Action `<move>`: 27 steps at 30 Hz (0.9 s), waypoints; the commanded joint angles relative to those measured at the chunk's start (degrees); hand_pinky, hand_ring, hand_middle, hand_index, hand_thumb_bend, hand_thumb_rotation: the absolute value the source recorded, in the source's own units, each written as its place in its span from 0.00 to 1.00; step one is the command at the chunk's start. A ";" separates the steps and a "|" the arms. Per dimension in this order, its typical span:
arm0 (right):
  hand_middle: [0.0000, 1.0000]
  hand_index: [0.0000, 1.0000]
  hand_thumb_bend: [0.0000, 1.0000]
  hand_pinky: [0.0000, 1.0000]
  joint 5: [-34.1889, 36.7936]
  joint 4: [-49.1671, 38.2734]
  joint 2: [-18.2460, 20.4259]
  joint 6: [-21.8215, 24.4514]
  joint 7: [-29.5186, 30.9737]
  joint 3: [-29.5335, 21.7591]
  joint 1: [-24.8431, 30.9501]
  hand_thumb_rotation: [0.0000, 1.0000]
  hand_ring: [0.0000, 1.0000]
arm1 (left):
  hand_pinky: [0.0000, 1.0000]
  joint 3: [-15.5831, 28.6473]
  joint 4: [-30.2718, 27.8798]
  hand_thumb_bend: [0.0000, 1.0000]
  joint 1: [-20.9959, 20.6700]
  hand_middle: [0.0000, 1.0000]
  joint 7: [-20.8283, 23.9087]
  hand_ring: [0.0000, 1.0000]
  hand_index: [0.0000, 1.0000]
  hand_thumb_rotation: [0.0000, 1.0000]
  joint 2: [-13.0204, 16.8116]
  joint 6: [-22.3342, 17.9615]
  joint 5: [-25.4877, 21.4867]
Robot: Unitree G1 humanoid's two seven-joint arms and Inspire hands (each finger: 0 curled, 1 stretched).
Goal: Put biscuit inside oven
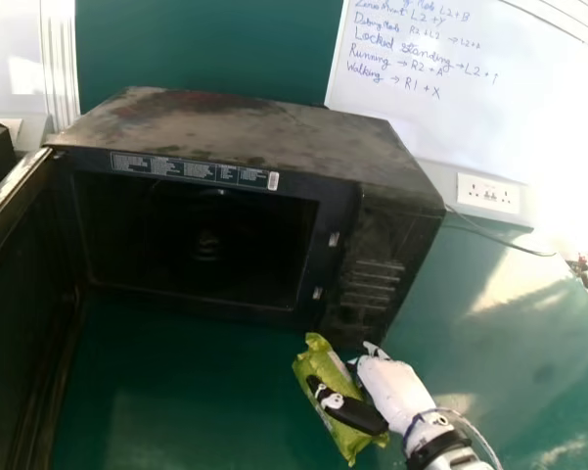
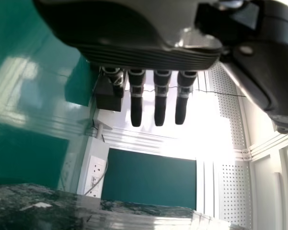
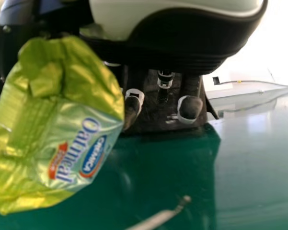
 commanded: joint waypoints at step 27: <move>0.00 0.09 0.59 0.00 8.57 -6.16 4.41 2.97 3.29 3.34 -3.48 0.00 0.00 | 0.78 0.45 0.45 0.85 -0.60 0.88 0.39 0.84 0.86 0.88 -0.25 -0.64 1.54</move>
